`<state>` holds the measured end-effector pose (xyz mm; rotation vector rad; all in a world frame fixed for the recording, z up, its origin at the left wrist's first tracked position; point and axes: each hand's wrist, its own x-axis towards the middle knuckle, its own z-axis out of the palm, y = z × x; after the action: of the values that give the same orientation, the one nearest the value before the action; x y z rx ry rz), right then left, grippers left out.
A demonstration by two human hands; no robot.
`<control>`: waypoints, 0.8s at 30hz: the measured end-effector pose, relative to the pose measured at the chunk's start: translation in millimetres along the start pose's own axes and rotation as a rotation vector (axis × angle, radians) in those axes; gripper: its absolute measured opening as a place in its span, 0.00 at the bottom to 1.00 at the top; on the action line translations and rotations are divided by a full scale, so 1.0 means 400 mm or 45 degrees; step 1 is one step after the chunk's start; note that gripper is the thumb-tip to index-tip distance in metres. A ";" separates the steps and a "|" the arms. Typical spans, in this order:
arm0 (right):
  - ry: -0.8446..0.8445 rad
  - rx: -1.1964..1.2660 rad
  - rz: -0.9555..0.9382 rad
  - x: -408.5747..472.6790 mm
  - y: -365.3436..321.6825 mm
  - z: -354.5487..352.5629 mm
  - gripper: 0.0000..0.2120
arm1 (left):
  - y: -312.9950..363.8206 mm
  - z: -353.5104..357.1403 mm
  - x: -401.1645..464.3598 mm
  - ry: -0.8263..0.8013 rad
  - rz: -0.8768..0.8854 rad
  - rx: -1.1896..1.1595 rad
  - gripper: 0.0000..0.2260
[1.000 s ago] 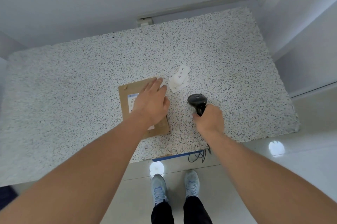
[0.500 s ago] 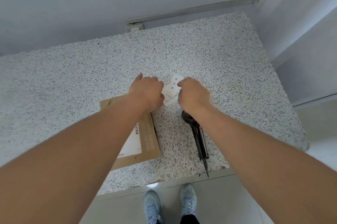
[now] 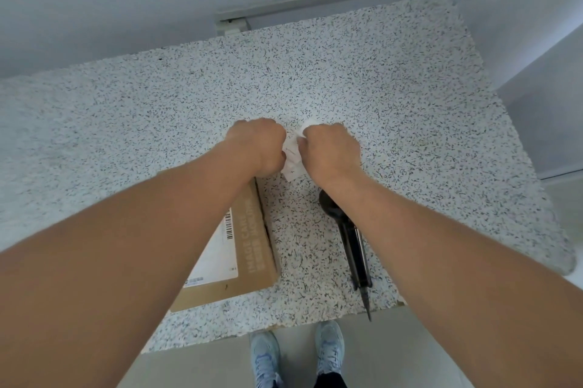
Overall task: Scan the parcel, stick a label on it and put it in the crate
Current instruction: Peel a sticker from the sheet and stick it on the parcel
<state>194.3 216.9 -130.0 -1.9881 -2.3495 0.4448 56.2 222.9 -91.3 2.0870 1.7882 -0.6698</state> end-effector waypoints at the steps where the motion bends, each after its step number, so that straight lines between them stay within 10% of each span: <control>1: 0.003 0.023 0.000 0.000 -0.002 -0.004 0.14 | -0.003 -0.003 -0.001 0.025 -0.009 -0.049 0.12; 11: 0.260 0.340 -0.147 -0.069 -0.031 -0.114 0.19 | -0.011 -0.139 -0.083 0.256 -0.149 -1.157 0.08; 24: 0.445 0.281 -0.294 -0.207 -0.102 -0.287 0.11 | -0.047 -0.270 -0.302 0.239 -0.079 -1.610 0.07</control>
<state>194.1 153.1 2.8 -1.5330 -2.1685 0.3003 40.0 181.0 65.6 1.2003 1.6339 0.5824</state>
